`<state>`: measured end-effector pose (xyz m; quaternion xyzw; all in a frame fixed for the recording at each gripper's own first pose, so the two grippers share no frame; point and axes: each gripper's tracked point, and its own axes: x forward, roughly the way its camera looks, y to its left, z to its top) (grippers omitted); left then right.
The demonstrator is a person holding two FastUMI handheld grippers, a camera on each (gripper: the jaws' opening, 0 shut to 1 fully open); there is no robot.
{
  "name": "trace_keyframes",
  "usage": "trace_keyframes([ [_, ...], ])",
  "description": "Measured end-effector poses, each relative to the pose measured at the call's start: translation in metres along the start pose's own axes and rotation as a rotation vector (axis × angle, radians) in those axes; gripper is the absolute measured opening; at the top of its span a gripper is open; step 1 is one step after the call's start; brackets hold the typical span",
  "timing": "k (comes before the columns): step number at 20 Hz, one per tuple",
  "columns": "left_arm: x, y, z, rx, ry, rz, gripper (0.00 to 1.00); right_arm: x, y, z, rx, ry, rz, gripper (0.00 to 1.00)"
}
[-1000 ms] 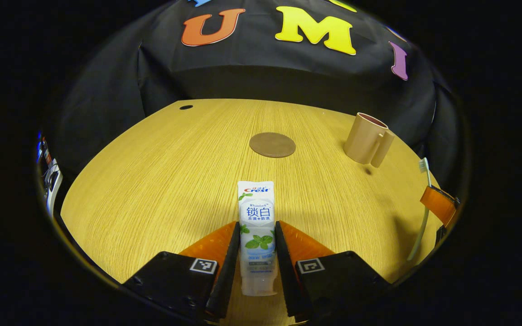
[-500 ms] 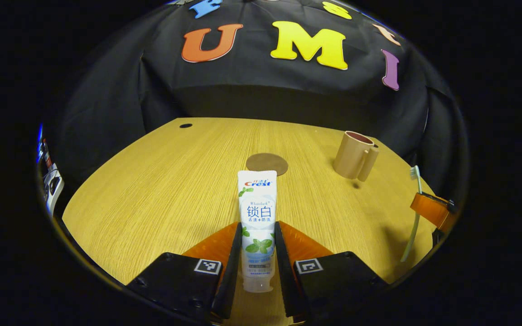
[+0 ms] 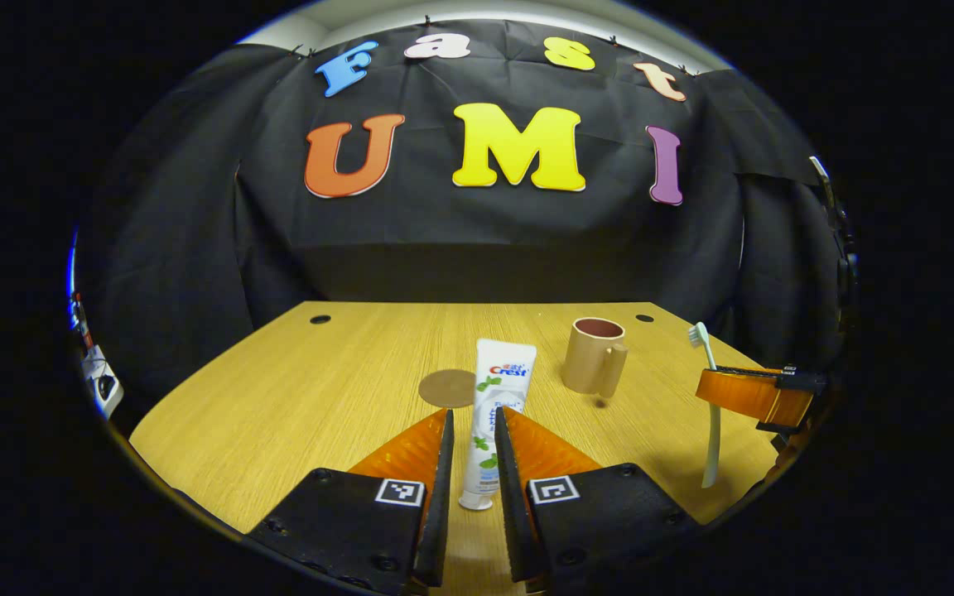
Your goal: Put the toothbrush and toothpaste on the desktop into the cup, then pick up the cup and place it on the coaster on the desktop.
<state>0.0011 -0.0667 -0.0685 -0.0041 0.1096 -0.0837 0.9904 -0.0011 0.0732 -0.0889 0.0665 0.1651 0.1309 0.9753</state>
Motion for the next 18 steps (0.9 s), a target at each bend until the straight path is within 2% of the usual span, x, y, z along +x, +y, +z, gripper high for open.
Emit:
trace_keyframes([
  [6, 0.017, -0.012, -0.042, -0.074, 0.171, -0.067, 0.33, 0.008, -0.001, -0.004, 0.009, 0.015, 0.006, 0.01],
  [12, 0.027, -0.022, -0.049, -0.067, 0.219, -0.096, 0.38, 0.012, -0.006, 0.011, 0.001, -0.01, 0.003, 0.01],
  [16, 0.039, -0.031, -0.053, -0.05, 0.265, -0.109, 0.51, 0.017, -0.008, 0.03, 0.001, -0.03, 0.01, 0.01],
  [17, 0.042, -0.033, -0.055, -0.042, 0.281, -0.113, 0.6, 0.02, -0.009, 0.038, 0.006, -0.036, 0.011, 0.01],
  [18, 0.048, -0.033, -0.058, -0.038, 0.302, -0.11, 0.63, 0.024, -0.011, 0.043, 0.01, -0.039, 0.008, 0.01],
])
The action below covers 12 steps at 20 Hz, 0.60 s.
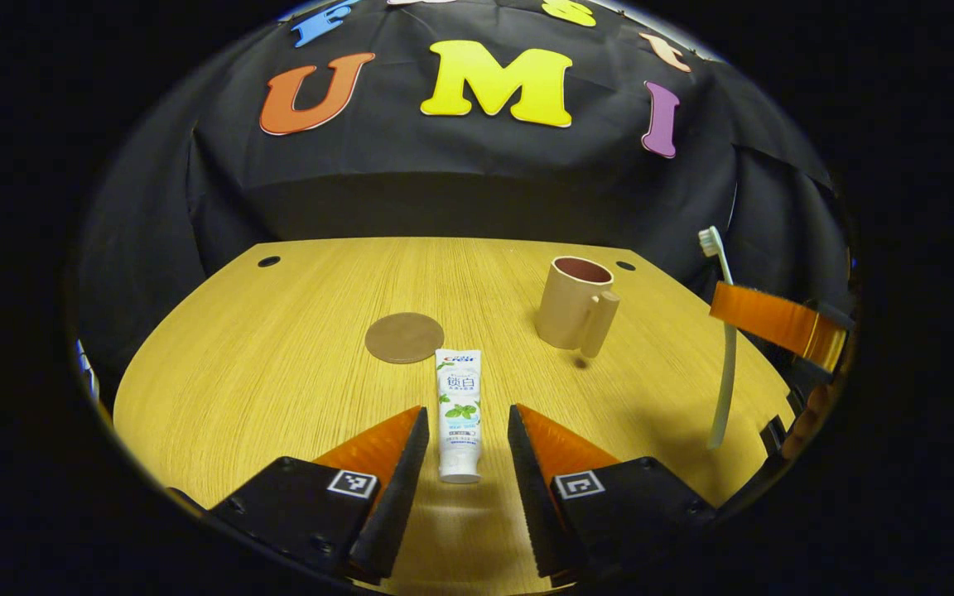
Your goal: Put the toothbrush and toothpaste on the desktop into the cup, then pick up the cup and place it on the coaster on the desktop.
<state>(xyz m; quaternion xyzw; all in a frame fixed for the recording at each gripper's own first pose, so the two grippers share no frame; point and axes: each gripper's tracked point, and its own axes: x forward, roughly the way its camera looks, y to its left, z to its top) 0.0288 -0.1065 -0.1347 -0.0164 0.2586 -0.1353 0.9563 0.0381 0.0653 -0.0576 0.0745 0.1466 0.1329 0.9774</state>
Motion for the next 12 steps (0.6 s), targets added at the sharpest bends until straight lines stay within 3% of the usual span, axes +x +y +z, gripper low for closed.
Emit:
trace_keyframes([
  [1, 0.006, 0.001, -0.002, -0.001, 0.021, 0.002, 0.69, 0.005, -0.001, 0.006, 0.002, -0.003, 0.001, 0.01],
  [12, 0.054, 0.002, -0.025, 0.005, 0.211, 0.006, 0.69, 0.037, 0.005, 0.065, 0.008, -0.047, 0.021, 0.01],
])
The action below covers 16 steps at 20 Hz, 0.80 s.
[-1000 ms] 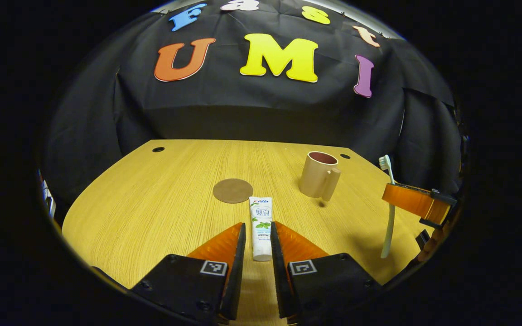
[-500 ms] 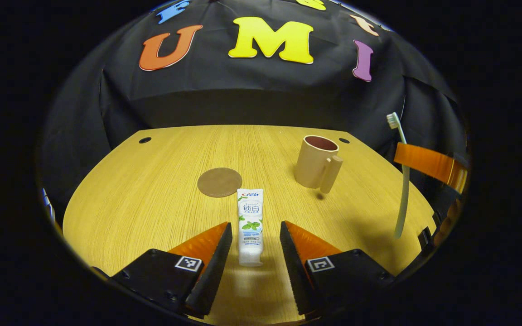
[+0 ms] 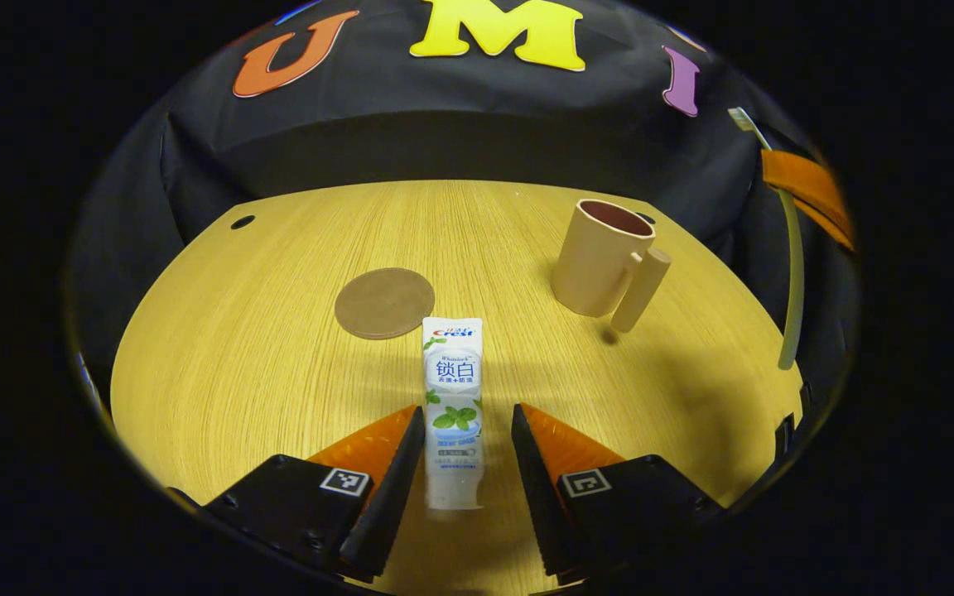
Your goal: Put the toothbrush and toothpaste on the desktop into the cup, then pick up the cup and place it on the coaster on the desktop.
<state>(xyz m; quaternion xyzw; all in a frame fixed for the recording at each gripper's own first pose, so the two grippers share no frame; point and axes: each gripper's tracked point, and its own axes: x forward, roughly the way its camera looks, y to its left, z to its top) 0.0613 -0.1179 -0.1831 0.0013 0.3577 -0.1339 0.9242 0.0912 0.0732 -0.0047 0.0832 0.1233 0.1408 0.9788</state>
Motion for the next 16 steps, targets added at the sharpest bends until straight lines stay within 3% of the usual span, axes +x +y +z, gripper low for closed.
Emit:
trace_keyframes([
  [4, 0.01, -0.001, -0.001, -0.019, 0.017, -0.006, 0.63, 0.009, 0.0, 0.016, -0.001, -0.024, -0.003, 0.01],
  [5, 0.009, -0.002, -0.001, -0.017, 0.014, -0.009, 0.65, 0.012, 0.001, 0.019, -0.001, -0.024, -0.002, 0.01],
  [7, 0.009, -0.003, 0.003, -0.011, 0.003, -0.018, 0.53, 0.02, 0.004, 0.022, -0.002, -0.02, 0.005, 0.01],
  [8, 0.009, -0.004, 0.004, -0.008, 0.003, -0.025, 0.55, 0.023, 0.006, 0.025, -0.006, -0.023, 0.008, 0.01],
  [10, 0.007, -0.005, 0.009, -0.011, -0.011, -0.041, 0.46, 0.032, 0.008, 0.032, -0.013, -0.038, 0.008, 0.01],
  [16, -0.002, -0.011, 0.037, -0.001, -0.147, -0.019, 0.41, 0.078, 0.007, 0.042, 0.013, -0.091, 0.01, 0.01],
])
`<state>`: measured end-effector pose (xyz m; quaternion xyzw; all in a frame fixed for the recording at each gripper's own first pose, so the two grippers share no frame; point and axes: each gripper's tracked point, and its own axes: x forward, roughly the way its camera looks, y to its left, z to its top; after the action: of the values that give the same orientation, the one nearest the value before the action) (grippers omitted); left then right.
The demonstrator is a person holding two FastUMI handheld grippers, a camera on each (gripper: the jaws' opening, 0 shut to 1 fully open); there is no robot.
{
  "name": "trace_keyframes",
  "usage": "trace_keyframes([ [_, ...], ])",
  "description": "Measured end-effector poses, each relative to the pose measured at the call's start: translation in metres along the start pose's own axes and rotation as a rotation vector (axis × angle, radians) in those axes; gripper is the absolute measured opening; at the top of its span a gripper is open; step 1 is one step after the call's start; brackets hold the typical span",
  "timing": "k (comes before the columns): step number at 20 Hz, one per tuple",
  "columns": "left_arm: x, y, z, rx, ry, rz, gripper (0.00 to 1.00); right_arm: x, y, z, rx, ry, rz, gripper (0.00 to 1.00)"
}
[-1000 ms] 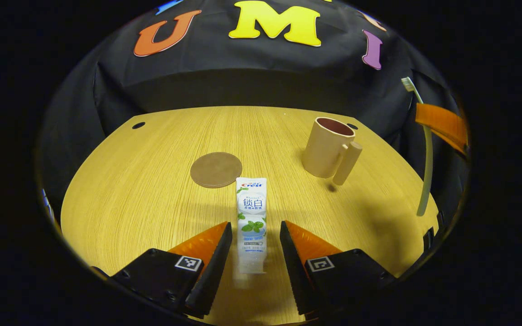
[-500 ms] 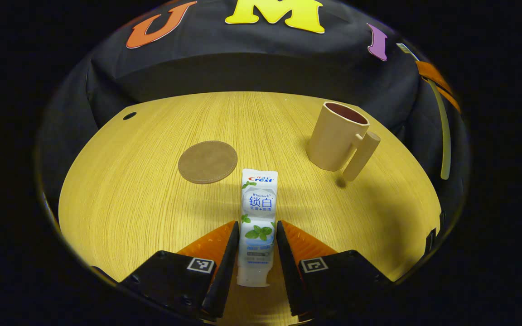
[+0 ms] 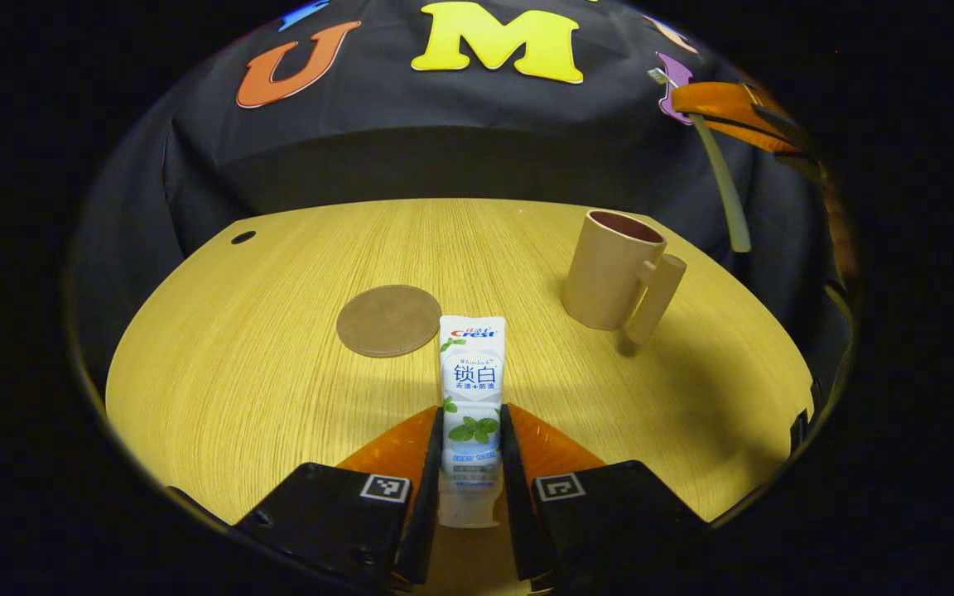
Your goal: Put the toothbrush and toothpaste on the desktop into the cup, then pick up the cup and place it on the coaster on the desktop.
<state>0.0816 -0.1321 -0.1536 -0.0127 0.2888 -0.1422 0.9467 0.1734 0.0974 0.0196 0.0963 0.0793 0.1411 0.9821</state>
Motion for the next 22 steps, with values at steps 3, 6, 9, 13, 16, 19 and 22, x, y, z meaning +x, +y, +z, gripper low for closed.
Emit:
trace_keyframes([
  [3, -0.008, -0.01, 0.028, -0.002, -0.081, -0.01, 0.41, 0.024, -0.006, 0.004, 0.012, -0.026, -0.018, 0.01],
  [6, -0.018, -0.005, 0.049, 0.006, -0.196, 0.025, 0.41, 0.049, -0.011, 0.012, 0.038, -0.055, -0.043, 0.01],
  [9, -0.037, -0.008, 0.064, 0.018, -0.275, 0.022, 0.41, 0.064, -0.015, 0.012, 0.039, -0.072, -0.054, 0.0],
  [13, -0.052, -0.011, 0.082, 0.01, -0.392, 0.017, 0.4, 0.078, -0.016, 0.01, 0.017, -0.092, -0.053, 0.0],
  [16, -0.053, -0.014, 0.09, 0.009, -0.41, 0.017, 0.4, 0.085, -0.016, 0.001, -0.009, -0.079, -0.051, 0.03],
  [19, -0.052, -0.018, 0.089, -0.004, -0.405, 0.01, 0.4, 0.089, -0.017, -0.014, -0.009, -0.036, -0.041, 0.05],
  [22, -0.048, -0.025, 0.091, -0.018, -0.386, 0.001, 0.4, 0.087, -0.018, -0.027, -0.016, 0.017, -0.023, 0.03],
])
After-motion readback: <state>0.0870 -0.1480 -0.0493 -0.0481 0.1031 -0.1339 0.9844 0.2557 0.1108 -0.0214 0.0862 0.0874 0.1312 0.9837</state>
